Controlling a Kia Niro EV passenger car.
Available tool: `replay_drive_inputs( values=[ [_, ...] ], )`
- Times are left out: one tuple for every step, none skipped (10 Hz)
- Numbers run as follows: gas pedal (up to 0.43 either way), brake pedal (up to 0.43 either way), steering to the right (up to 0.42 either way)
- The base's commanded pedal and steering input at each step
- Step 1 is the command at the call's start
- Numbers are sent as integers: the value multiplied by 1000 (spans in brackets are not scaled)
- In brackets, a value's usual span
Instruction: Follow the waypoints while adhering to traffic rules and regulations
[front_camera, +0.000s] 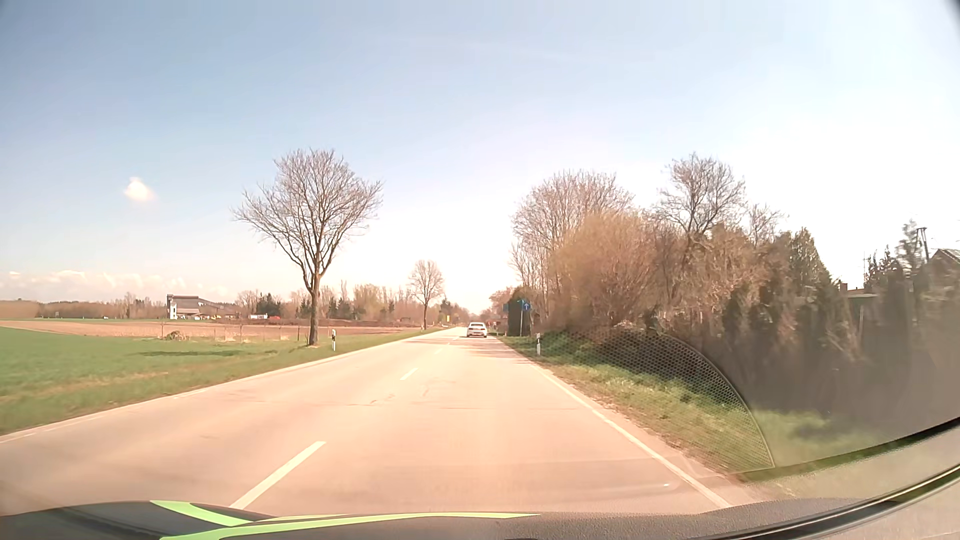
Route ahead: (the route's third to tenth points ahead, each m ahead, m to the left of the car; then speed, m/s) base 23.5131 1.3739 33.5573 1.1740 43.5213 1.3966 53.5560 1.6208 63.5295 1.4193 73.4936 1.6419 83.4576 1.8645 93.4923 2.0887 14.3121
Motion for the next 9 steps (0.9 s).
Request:
replay_drive_inputs(
  values=[
    [0, 0, 0],
    [0, 0, 0],
    [0, 0, 0],
    [0, 0, 0],
    [0, 0, 1],
    [0, 0, 0],
    [0, 0, 1],
    [47, 0, 1],
    [47, 0, 1]
  ],
)
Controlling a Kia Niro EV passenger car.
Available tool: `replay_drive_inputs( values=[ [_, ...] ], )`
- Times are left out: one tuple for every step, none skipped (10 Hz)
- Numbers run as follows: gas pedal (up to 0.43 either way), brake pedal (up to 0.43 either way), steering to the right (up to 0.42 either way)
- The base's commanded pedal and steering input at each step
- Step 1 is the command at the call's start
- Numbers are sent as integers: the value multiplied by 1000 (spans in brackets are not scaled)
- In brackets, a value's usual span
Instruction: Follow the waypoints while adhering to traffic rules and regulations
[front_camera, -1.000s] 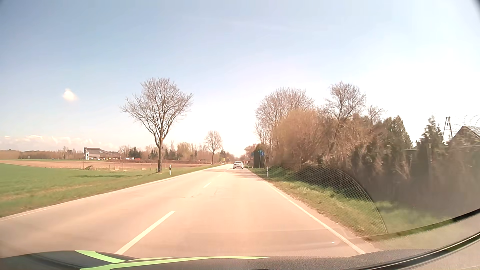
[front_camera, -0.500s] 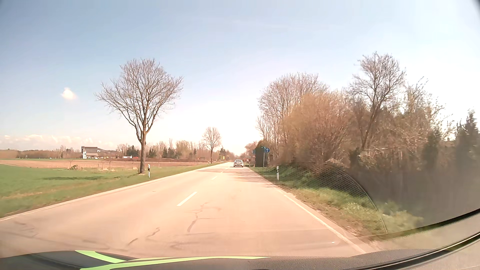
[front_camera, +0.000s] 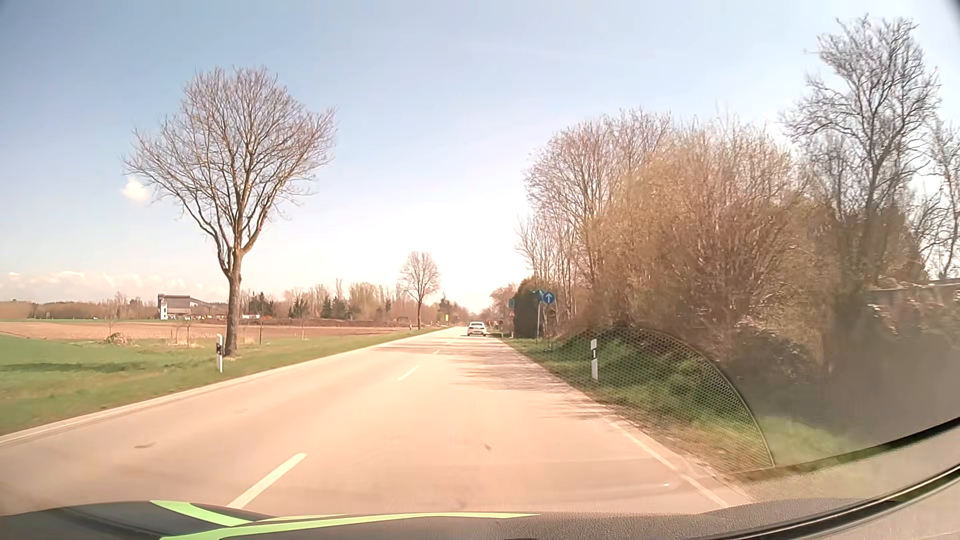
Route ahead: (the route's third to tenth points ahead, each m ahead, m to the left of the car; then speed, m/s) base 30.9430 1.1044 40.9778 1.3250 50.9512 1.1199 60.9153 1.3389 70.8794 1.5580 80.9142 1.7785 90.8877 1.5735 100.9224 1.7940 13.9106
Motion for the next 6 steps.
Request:
replay_drive_inputs(
  values=[
    [47, 0, 1],
    [47, 0, 1],
    [47, 0, 1],
    [47, 0, 1],
    [47, 0, 1],
    [47, 0, 1]
  ],
)
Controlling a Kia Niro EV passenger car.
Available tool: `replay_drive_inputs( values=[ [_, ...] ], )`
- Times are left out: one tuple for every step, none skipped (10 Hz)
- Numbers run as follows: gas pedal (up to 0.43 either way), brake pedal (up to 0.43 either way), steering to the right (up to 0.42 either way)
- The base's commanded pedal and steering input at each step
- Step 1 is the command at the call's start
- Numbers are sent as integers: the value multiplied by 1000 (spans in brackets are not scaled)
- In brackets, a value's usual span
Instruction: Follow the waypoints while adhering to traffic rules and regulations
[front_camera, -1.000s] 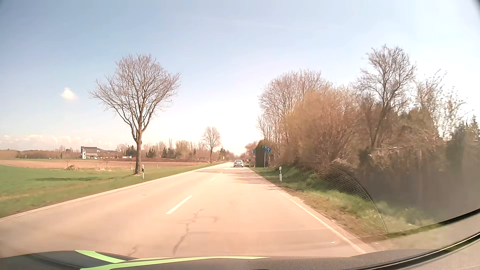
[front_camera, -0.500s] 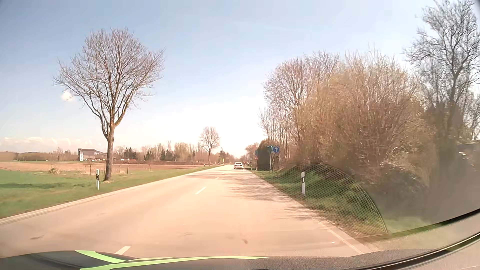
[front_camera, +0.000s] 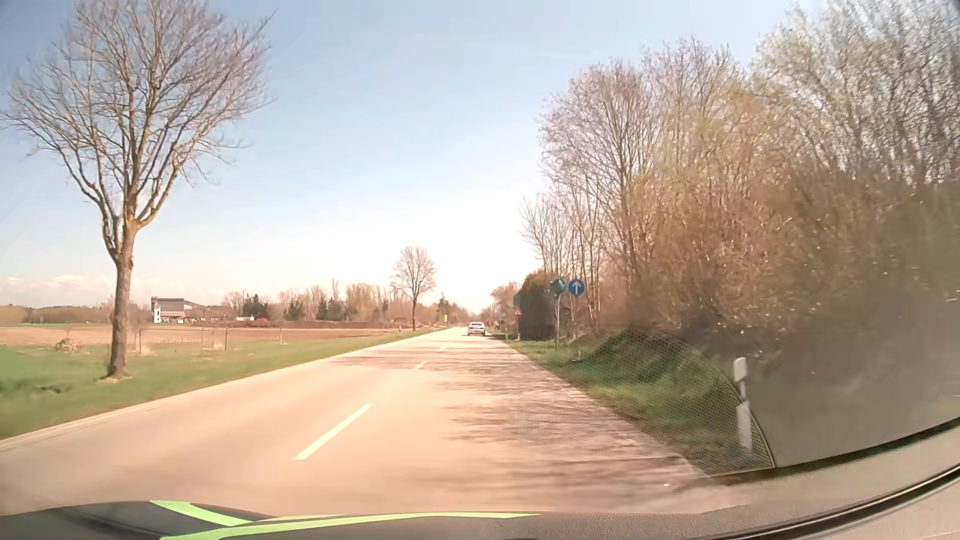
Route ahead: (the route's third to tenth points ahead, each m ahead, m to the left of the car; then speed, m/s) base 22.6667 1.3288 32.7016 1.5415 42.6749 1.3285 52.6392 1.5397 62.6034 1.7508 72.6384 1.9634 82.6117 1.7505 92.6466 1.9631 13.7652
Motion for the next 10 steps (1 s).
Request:
replay_drive_inputs(
  values=[
    [47, 0, 1],
    [47, 0, 1],
    [47, 0, 1],
    [47, 0, 1],
    [47, 0, 1],
    [47, 0, 1],
    [47, 0, 1],
    [47, 0, 1],
    [47, 0, 1],
    [47, 0, 1]
  ],
)
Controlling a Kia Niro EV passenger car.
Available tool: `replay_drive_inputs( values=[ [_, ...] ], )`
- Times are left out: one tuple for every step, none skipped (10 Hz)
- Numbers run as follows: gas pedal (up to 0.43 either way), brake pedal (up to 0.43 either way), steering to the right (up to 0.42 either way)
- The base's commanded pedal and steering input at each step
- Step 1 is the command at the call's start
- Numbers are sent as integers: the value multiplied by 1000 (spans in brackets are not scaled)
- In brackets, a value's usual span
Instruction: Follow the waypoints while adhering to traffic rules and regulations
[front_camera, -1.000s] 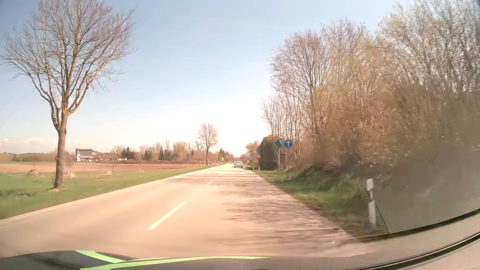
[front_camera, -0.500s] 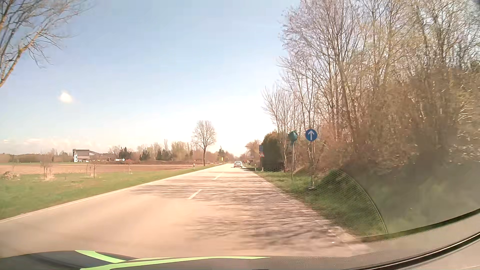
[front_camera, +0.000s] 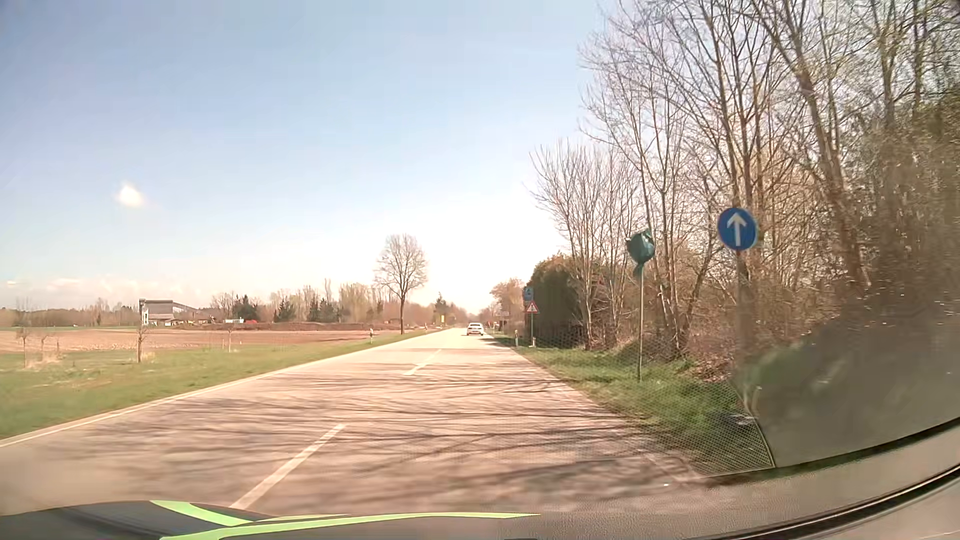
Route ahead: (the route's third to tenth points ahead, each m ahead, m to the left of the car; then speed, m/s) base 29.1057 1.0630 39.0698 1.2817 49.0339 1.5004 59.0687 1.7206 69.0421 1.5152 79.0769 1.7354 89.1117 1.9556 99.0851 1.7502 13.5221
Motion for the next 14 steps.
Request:
replay_drive_inputs(
  values=[
    [47, 0, 1],
    [47, 0, 1],
    [47, 0, 1],
    [47, 0, 0],
    [59, 0, 0],
    [59, 0, 0],
    [59, 0, -1],
    [59, 0, -1],
    [59, 0, -1],
    [59, 0, -2],
    [59, 0, -2],
    [59, 0, -2],
    [59, 0, -2],
    [59, 0, -2]
  ],
)
